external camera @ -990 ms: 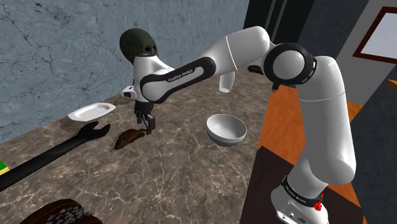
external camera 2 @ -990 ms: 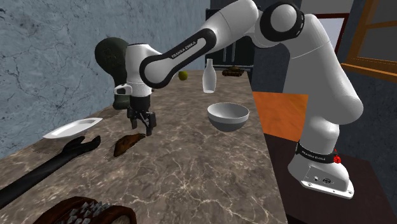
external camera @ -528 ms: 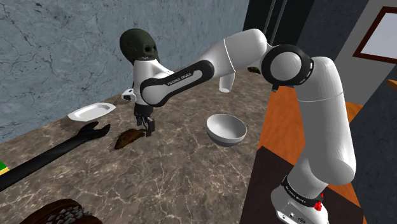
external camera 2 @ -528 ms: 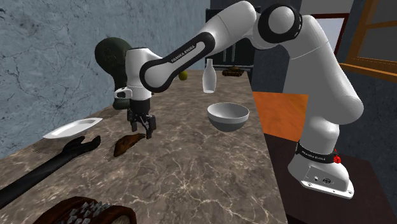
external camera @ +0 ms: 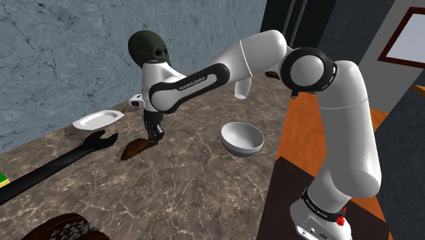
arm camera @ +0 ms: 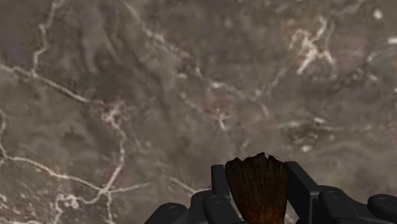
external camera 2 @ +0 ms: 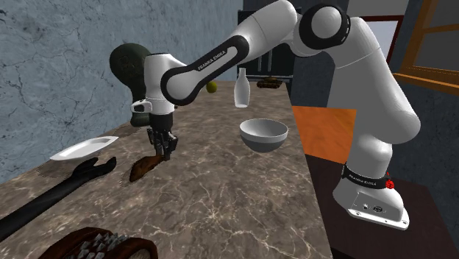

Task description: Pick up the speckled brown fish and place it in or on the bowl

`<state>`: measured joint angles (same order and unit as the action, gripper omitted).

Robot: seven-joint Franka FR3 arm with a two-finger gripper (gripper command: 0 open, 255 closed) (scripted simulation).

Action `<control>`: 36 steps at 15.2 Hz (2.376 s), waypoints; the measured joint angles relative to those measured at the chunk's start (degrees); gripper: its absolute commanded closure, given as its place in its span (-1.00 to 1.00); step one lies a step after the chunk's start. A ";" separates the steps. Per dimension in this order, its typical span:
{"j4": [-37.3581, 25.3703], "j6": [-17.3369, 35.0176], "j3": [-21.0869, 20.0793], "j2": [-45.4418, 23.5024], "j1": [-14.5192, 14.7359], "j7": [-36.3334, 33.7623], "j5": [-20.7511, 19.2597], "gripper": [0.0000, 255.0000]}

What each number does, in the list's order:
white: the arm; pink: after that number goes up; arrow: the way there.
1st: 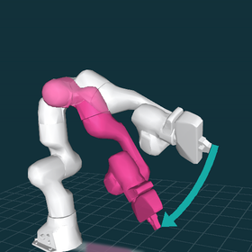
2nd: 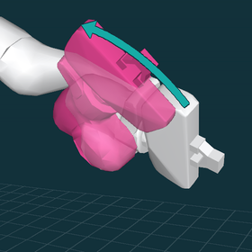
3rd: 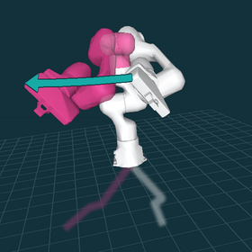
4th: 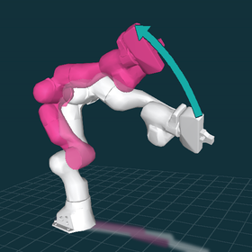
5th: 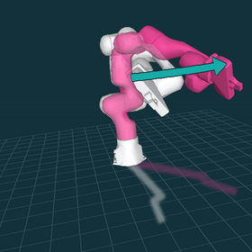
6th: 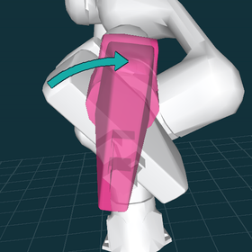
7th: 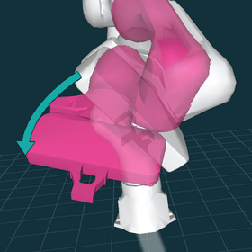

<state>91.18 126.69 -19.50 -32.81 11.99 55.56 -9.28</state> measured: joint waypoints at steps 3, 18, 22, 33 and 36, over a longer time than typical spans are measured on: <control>-0.08 0.16 0.03 -0.07 0.01 -0.02 -0.02 1.00; -3.41 -7.20 -0.82 3.94 -0.72 0.82 1.50 1.00; -5.69 -10.09 -1.00 4.58 -0.69 1.01 1.81 1.00; -11.64 -17.47 -1.42 6.10 -0.47 1.27 2.45 1.00; -8.43 -17.33 -1.69 9.29 -1.71 2.05 3.52 1.00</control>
<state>82.75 109.36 -21.19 -23.52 10.29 57.61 -5.76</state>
